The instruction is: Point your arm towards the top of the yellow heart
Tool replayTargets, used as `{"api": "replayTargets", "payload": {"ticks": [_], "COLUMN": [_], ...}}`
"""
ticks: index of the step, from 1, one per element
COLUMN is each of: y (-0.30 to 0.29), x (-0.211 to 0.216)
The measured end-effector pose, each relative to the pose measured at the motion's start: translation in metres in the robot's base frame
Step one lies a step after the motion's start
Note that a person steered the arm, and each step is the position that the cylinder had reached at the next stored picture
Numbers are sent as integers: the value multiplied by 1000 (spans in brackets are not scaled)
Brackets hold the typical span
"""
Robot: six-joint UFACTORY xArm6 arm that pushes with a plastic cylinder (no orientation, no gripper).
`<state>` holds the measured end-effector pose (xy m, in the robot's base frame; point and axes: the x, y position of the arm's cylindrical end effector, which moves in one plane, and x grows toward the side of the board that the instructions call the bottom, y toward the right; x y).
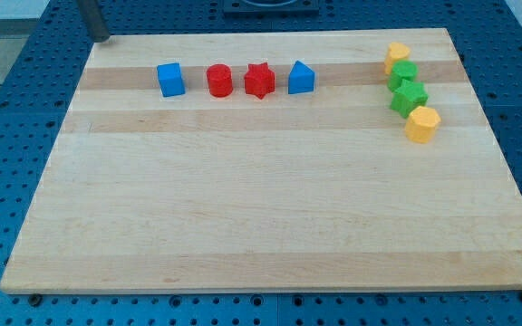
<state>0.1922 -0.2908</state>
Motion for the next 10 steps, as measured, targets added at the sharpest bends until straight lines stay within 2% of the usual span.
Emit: {"api": "replayTargets", "payload": {"ticks": [2,4,5,6,7,8,10], "y": [2,10,20,76,177,302,426], "x": [0,45,55,31,12,13,12]}}
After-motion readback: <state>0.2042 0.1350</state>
